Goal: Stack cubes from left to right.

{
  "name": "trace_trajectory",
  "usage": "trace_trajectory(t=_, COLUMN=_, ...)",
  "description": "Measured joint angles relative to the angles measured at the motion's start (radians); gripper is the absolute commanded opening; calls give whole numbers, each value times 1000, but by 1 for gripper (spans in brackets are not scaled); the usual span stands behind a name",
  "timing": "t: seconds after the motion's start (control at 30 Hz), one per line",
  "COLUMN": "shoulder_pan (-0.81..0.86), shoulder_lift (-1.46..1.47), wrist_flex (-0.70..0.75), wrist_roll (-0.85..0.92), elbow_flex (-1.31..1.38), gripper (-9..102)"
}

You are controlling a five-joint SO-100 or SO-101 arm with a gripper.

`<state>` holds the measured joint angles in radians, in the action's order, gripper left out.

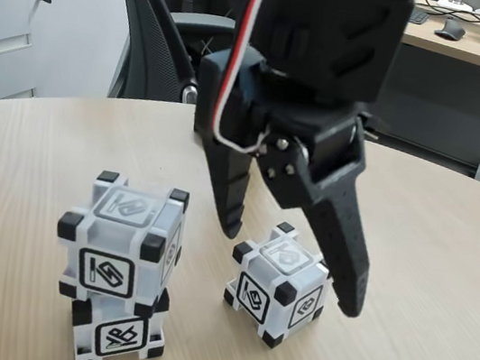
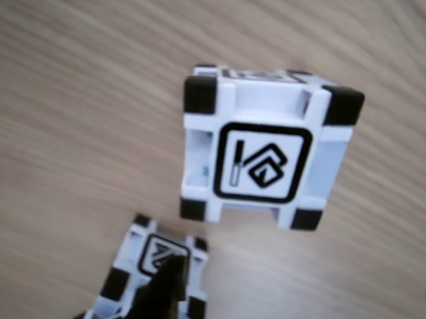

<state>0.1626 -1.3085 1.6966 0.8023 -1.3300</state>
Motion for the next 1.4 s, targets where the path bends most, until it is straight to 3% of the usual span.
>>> trace_trajectory(t=0.6, shoulder_pan=-6, shoulder_lift=0, wrist_flex=0, wrist_roll=-179, elbow_flex=-12, gripper=39)
trace_trajectory(t=1.4, shoulder_pan=-78, shoulder_lift=54, wrist_flex=-12, wrist_roll=-164, elbow_flex=-132, gripper=38)
